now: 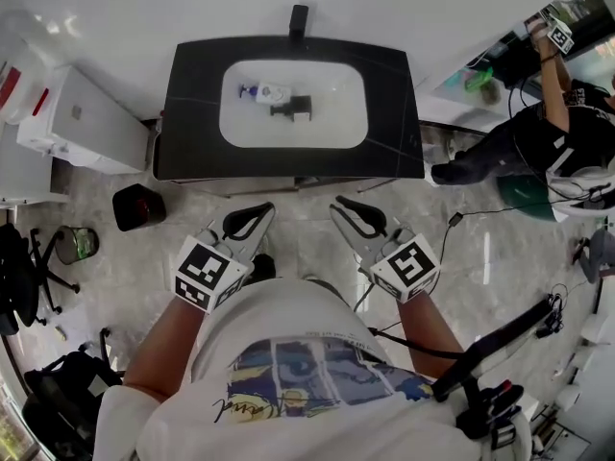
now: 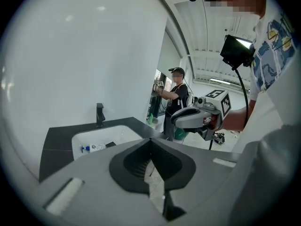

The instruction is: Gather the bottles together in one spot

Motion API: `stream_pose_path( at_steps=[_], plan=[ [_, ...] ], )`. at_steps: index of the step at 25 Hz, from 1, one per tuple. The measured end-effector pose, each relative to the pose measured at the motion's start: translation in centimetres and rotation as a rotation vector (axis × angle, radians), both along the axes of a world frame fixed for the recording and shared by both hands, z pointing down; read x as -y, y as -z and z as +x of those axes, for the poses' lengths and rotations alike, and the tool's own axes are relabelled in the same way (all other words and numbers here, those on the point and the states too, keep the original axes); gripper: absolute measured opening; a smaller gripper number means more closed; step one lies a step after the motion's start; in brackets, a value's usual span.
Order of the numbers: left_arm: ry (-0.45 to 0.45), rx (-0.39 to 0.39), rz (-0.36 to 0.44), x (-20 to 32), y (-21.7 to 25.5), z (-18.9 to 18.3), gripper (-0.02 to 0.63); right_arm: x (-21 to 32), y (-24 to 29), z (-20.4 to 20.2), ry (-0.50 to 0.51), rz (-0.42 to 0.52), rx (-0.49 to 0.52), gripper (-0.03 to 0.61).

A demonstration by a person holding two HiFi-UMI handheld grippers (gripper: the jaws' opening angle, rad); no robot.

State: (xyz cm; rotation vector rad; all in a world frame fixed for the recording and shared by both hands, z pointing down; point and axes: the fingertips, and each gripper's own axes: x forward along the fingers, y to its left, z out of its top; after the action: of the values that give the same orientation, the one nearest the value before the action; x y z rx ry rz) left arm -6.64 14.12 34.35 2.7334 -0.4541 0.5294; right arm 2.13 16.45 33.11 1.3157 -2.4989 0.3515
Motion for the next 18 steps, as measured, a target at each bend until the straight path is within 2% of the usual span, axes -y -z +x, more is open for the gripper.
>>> stream_pose_path(
  at_steps=[3, 10, 18],
  plan=[
    [-0.011, -0.004, 0.000, 2.1, -0.1, -1.5, 0.028, 2.7, -0.2, -1.6, 0.007, 0.006, -0.030, 0.063],
    [-0.009, -0.001, 0.000, 6.4, -0.4, -4.3, 0.029, 7.2, -0.8, -4.4, 0.021, -0.008, -0.076, 0.064],
    [0.023, -0.001, -0.045, 10.4, -1.8, -1.8, 0.029, 11.1, -2.1, -2.3, 0.033, -0.042, -0.085, 0.063]
  ],
)
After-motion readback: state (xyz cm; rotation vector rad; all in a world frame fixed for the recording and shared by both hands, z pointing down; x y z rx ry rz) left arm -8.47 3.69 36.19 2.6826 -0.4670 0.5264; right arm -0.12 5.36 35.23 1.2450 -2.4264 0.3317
